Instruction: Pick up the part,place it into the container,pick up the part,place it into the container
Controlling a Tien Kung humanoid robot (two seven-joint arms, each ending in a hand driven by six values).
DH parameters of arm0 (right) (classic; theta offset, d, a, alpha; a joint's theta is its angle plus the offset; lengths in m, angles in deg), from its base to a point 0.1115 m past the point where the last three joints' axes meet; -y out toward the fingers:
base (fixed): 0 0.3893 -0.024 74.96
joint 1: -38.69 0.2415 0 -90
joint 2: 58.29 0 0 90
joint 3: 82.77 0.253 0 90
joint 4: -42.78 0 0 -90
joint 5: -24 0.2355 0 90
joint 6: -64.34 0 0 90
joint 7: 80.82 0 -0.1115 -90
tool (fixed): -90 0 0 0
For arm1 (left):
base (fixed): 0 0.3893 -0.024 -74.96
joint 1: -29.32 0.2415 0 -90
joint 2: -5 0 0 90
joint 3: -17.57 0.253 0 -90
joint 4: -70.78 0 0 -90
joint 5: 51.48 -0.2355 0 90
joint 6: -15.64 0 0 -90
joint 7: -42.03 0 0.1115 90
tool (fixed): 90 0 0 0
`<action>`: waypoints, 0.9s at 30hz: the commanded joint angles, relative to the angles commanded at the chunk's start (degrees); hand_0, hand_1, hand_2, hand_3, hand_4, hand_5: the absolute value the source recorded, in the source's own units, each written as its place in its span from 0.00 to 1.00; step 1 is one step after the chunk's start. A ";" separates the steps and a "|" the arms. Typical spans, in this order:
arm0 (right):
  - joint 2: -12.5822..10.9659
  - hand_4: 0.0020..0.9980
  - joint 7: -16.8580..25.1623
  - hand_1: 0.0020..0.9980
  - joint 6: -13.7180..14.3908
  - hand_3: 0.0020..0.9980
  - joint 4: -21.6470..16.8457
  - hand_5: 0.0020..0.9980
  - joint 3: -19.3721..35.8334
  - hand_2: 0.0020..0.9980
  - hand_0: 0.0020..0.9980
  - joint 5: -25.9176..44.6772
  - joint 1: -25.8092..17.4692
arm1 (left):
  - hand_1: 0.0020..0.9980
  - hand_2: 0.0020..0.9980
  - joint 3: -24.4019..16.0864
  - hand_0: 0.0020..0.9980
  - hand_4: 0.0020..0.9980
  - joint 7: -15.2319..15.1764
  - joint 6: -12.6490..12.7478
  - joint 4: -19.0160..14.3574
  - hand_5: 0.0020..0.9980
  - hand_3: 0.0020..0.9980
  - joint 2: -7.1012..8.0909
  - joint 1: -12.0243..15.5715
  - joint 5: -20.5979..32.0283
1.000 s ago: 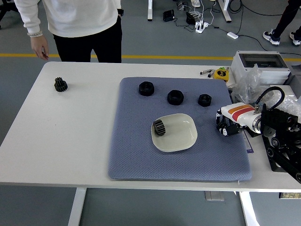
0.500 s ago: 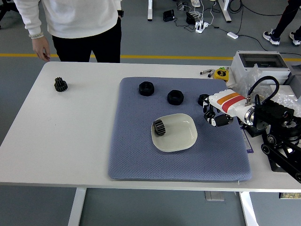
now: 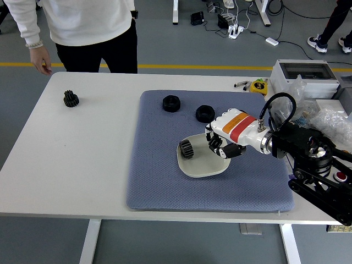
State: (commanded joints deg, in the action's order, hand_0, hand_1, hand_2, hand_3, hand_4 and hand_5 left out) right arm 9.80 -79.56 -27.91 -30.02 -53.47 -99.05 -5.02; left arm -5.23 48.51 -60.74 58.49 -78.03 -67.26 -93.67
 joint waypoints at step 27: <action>-0.29 0.96 0.70 0.42 -0.87 0.96 0.88 0.21 1.61 0.69 0.21 -2.07 -1.14 | 0.65 0.62 -0.55 0.65 0.59 0.27 -0.16 -0.04 0.50 0.56 -0.13 0.37 -1.02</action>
State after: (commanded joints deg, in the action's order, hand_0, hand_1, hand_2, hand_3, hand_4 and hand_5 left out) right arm 9.51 -78.87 -28.77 -29.14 -51.86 -101.12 -6.15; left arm -5.78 48.78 -60.91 58.45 -78.16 -66.89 -94.69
